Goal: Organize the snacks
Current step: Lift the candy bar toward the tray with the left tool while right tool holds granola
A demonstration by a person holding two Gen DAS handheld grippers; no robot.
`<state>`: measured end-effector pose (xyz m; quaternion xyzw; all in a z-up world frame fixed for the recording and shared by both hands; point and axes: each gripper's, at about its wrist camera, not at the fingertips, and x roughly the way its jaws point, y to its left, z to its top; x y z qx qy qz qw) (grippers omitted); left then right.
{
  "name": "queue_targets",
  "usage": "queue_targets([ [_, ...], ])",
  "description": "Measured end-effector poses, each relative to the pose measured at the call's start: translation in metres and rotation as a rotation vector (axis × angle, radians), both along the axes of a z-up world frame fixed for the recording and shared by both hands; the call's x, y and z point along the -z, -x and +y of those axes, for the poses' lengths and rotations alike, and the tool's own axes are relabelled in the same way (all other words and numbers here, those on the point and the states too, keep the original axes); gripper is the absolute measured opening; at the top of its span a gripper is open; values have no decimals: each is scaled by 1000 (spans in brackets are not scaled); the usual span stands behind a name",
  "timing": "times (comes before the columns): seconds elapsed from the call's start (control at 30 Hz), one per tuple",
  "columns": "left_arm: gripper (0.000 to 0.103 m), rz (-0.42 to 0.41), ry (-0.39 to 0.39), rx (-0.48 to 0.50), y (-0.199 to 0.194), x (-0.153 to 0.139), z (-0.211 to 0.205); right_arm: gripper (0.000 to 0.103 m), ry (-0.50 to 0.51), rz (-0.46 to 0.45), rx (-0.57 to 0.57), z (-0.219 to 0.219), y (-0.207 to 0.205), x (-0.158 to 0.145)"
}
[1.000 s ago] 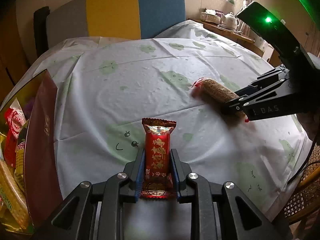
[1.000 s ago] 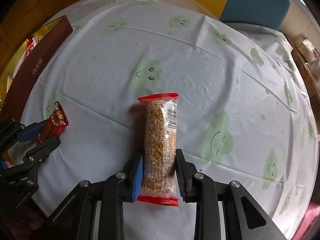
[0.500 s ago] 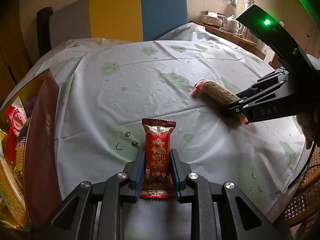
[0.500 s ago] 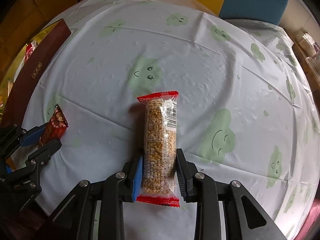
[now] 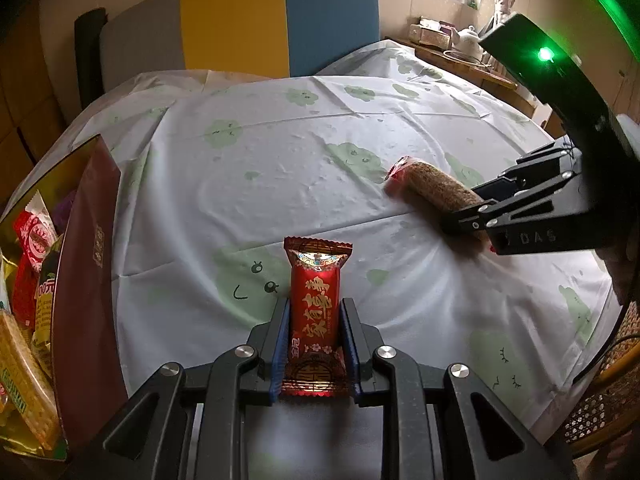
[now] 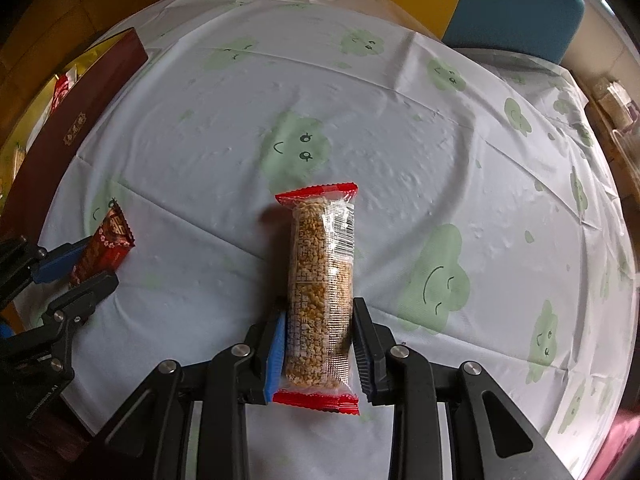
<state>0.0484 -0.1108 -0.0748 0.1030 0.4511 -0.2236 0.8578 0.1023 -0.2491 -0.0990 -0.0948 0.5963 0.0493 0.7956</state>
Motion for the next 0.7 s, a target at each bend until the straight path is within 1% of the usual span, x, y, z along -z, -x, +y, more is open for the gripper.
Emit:
queue_targets([
  [0.13,24,22,3,-4,-2,-4,1,31,8,-7,-14,2,2,1],
  [0.23,24,24,10,-19,-4,-10,7,31,13,-11,-19,4,4,2],
  [0.37,24,25,53,-26,-3,-27,16,31,19,-17,-23,6,7,2],
  [0.5,24,12,123,-34,-1,-55,35,31,27,-21,-29,6,9,0],
  [0.6,24,1,183,-86,-5,-78,65,31,32,-24,-35,7,9,0],
  [0.67,24,-10,211,-140,-11,-89,88,31,35,-25,-37,8,10,-1],
  [0.7,24,-18,229,-191,-15,-97,108,31,36,-26,-38,9,11,-1],
])
